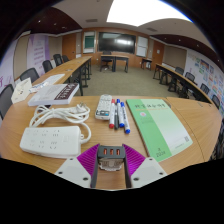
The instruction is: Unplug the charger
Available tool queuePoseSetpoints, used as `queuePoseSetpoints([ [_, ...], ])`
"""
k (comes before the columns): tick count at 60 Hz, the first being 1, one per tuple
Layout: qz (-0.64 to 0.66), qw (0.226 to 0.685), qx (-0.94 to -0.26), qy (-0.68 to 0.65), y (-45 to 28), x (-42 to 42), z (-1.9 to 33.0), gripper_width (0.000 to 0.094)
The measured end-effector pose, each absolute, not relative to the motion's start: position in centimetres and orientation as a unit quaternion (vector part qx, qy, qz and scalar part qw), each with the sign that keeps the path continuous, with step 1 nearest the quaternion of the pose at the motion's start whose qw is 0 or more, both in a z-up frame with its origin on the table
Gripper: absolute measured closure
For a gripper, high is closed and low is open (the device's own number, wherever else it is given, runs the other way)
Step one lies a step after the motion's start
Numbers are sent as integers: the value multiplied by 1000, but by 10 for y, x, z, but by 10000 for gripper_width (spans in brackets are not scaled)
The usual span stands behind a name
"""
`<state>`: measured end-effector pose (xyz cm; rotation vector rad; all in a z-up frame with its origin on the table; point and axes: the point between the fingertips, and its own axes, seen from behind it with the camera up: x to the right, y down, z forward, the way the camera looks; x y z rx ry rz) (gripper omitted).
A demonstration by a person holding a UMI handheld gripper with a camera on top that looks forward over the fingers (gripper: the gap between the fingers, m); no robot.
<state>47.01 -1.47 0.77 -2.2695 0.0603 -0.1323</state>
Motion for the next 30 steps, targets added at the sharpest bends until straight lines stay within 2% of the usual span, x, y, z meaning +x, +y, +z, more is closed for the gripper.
queuePoseSetpoints([
  [3,-48,421,-905,29,-15,468,4,471],
  [8,-50,429,-901,28,-17,469,13,190],
  [12,-53,434,-899,21,-24,465,23,75],
  [30,-75,481,-873,27,-107,434,127,82],
])
